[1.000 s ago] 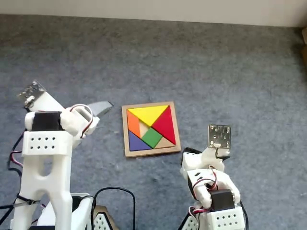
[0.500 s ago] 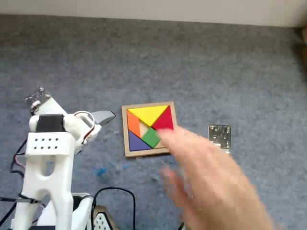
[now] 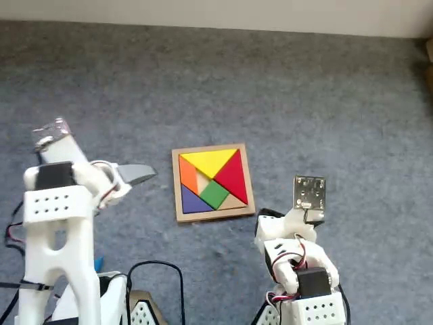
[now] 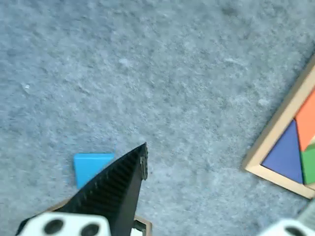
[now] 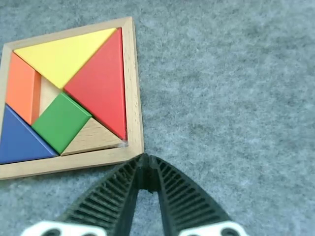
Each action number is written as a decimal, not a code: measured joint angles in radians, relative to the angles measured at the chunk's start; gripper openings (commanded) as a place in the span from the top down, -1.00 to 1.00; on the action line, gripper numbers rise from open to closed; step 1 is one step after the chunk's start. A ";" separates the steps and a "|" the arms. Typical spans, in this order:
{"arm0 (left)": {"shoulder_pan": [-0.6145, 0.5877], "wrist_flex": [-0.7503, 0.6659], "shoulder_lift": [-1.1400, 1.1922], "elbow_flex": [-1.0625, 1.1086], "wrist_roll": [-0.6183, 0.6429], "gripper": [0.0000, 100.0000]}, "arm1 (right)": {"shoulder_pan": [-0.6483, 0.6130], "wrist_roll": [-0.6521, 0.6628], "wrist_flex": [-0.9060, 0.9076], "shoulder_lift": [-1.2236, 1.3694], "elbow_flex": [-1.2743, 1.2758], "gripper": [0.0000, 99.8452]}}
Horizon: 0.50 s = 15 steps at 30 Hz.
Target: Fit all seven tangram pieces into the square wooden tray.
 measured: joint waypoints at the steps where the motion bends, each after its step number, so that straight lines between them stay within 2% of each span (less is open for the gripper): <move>1: -0.031 0.000 0.000 0.000 -0.023 0.18 | 0.000 0.000 0.000 0.000 0.000 0.99; 4: -0.135 0.035 0.000 -0.026 -0.135 0.39 | 0.000 0.000 0.000 0.000 0.000 0.99; 9: -0.250 0.138 0.000 -0.081 -0.479 0.74 | 0.000 0.000 0.000 0.000 0.000 0.99; 15: -0.327 0.141 0.000 -0.008 -0.896 0.83 | 0.000 0.000 0.000 0.000 0.000 0.99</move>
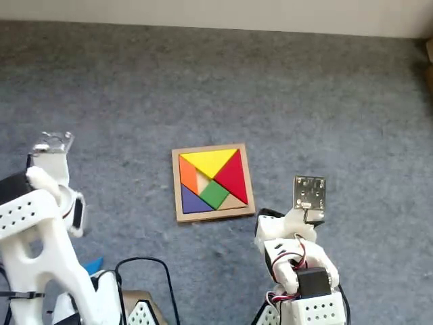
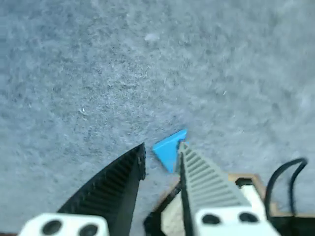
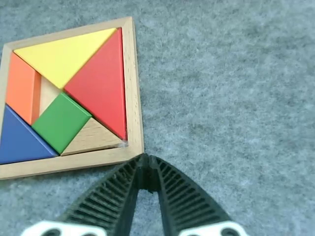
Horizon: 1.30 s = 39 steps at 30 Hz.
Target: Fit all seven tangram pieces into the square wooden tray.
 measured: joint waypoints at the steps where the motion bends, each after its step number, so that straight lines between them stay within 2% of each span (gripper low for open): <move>1: -0.014 -0.009 0.000 0.017 -0.061 0.83 | 0.000 0.000 0.000 0.000 0.000 0.99; 4: -0.064 -0.038 0.000 0.077 -0.199 0.82 | 0.000 0.000 0.000 0.000 0.000 0.99; 9: -0.109 -0.091 0.000 0.167 -0.318 0.81 | 0.000 0.000 0.000 0.000 0.000 0.99; 13: -0.095 -0.092 0.000 0.250 -0.451 0.57 | 0.000 0.000 0.000 0.000 0.000 0.99; 17: -0.094 -0.130 0.000 0.287 -0.474 0.47 | 0.000 0.000 0.000 0.000 0.000 0.99; 27: -0.117 -0.321 -0.002 0.462 -0.474 0.47 | 0.000 0.000 0.000 0.000 0.000 0.99; 32: -0.167 -0.442 -0.002 0.552 -0.483 0.48 | 0.000 0.000 0.000 0.000 0.000 0.99; 34: -0.181 -0.483 -0.008 0.582 -0.499 0.53 | 0.000 0.000 0.000 0.000 0.000 0.99; 39: -0.213 -0.525 -0.014 0.591 -0.505 0.80 | 0.000 0.000 0.000 0.000 0.000 0.99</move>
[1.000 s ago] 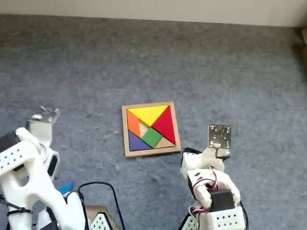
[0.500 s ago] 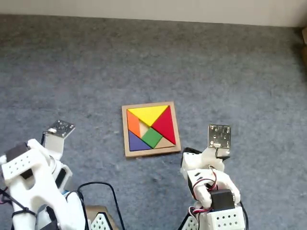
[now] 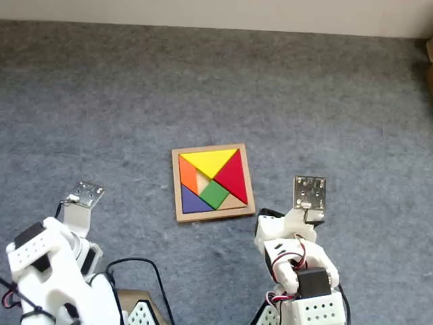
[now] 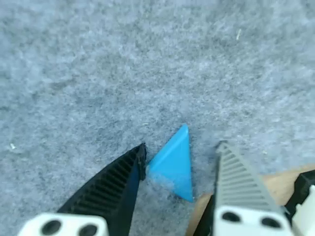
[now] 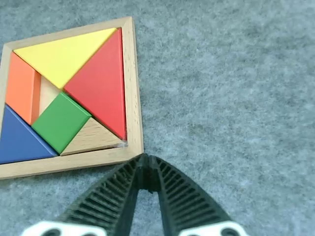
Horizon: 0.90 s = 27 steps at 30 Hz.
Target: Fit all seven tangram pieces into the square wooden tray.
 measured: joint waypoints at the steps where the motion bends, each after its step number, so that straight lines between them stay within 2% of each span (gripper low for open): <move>1: 0.000 -0.008 0.000 0.000 0.000 0.84 | 0.000 0.000 0.000 0.000 0.000 0.99; 6: -0.002 -0.009 0.002 -0.035 -0.002 0.98 | 0.000 0.000 0.000 0.000 0.000 0.99; 12: -0.012 0.089 0.002 -0.233 0.002 0.99 | 0.000 0.000 0.000 0.000 0.000 0.99; 17: -0.009 0.150 0.002 -0.387 0.120 0.98 | 0.000 0.000 0.000 0.000 0.000 0.99; 19: -0.009 0.184 0.002 -0.419 0.135 0.90 | 0.000 0.000 0.000 0.000 0.000 0.99; 24: -0.009 0.359 0.002 -0.459 0.140 0.52 | 0.000 0.000 0.000 0.000 0.000 0.99; 27: -0.046 0.431 0.002 -0.459 0.140 0.45 | 0.000 0.000 0.000 0.000 0.000 0.99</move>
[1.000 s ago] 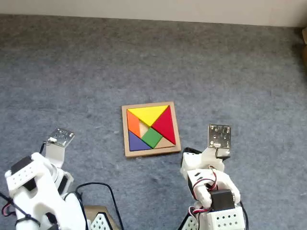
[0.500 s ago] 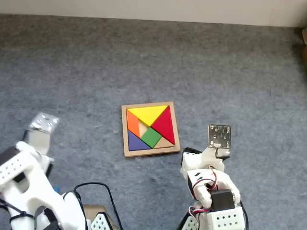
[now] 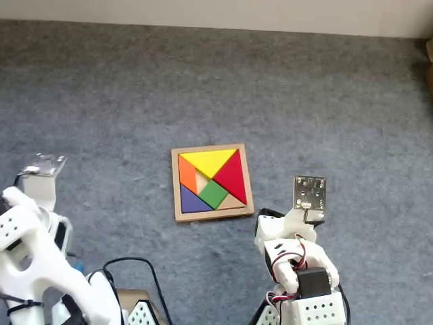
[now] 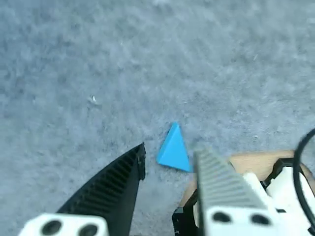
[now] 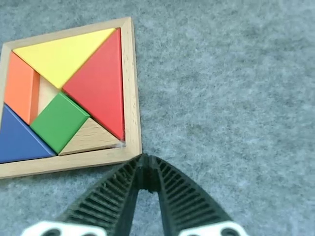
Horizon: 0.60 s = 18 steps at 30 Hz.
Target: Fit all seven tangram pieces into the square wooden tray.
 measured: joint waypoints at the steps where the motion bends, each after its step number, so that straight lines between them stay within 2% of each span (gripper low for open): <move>1: -0.021 0.006 0.000 0.000 0.000 0.45 | 0.000 0.000 0.000 0.000 0.000 0.99; 6: -0.149 0.014 0.000 0.014 -0.028 0.45 | 0.000 0.000 0.000 0.000 0.000 0.99; 11: -0.216 -0.009 0.000 0.161 -0.106 0.45 | 0.000 0.000 0.000 0.000 0.000 0.99; 18: -0.253 -0.319 0.000 0.411 -0.115 0.45 | 0.000 0.000 0.000 0.000 0.000 0.99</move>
